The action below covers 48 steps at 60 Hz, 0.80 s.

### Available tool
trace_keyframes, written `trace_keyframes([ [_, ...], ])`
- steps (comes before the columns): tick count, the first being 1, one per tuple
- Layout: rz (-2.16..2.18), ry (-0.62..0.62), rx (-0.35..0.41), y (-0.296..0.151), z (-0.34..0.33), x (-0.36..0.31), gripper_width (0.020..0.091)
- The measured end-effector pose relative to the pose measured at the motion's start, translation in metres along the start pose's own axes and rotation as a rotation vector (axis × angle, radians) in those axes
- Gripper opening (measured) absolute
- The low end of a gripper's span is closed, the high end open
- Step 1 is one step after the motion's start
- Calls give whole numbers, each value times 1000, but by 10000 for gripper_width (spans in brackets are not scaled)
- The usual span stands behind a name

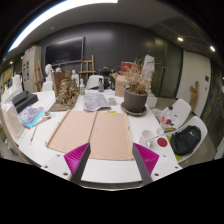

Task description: Pour water

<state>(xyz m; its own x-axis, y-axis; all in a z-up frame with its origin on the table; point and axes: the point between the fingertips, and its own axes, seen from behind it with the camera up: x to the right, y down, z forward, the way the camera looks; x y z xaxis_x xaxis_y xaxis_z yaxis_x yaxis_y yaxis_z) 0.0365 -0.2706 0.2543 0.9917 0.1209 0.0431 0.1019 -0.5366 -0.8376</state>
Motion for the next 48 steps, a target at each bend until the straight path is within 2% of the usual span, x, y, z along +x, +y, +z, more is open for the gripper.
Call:
trace_keyframes([
  [9, 38, 33, 13, 2, 6, 36, 857],
  [27, 79, 125, 33, 24, 36, 213, 856],
  [37, 80, 129, 77, 27, 96, 303, 854],
  [48, 45, 93, 132, 15, 192, 371, 853],
])
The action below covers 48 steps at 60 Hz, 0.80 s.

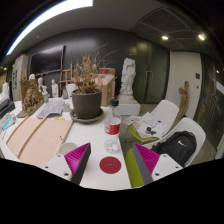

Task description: Pour water

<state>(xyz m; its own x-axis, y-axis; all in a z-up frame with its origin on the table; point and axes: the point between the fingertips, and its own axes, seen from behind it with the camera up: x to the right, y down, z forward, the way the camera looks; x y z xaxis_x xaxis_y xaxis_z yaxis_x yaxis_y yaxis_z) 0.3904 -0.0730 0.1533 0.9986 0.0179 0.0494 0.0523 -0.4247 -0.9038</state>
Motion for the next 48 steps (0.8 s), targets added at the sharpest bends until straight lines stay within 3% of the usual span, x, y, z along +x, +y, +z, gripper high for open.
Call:
trace_keyframes([
  [20, 20, -108, -14, 7, 163, -1, 843],
  [33, 34, -138, -2, 11, 207, -11, 540],
  [39, 43, -128, 16, 7, 215, -13, 495],
  [48, 43, -110, 35, 5, 218, -10, 359],
])
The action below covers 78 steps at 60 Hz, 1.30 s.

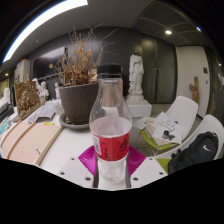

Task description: Pour water

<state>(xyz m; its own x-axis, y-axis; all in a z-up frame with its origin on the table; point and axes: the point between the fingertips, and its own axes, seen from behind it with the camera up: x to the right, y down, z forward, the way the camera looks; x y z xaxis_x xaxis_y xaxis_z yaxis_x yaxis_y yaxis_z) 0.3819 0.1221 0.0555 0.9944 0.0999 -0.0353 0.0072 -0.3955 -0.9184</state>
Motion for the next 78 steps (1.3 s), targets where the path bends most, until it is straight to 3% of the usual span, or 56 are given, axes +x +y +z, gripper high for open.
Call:
trace_keyframes([
  [4, 4, 10, -2, 1, -1, 3, 297],
  [27, -61, 90, 5, -12, -37, 22, 296],
  [50, -282, 224, 23, -40, -133, 30, 297],
  [65, -674, 391, 18, -71, -184, 29, 296],
  [78, -1230, 529, 6, -100, -189, 22, 295],
])
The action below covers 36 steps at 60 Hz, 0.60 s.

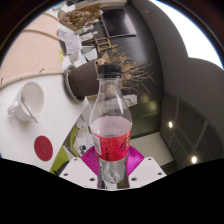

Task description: Pour water

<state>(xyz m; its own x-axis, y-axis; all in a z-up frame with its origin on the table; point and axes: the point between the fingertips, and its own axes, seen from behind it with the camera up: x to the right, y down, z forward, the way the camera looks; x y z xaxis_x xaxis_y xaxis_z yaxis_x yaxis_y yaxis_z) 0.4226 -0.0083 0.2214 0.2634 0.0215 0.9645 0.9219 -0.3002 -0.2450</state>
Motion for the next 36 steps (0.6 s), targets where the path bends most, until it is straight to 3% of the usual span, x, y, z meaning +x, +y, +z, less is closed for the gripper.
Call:
trace_keyframes([
  [24, -674, 163, 46, -23, 26, -16, 300],
  [36, -727, 153, 87, -36, 29, -33, 301],
])
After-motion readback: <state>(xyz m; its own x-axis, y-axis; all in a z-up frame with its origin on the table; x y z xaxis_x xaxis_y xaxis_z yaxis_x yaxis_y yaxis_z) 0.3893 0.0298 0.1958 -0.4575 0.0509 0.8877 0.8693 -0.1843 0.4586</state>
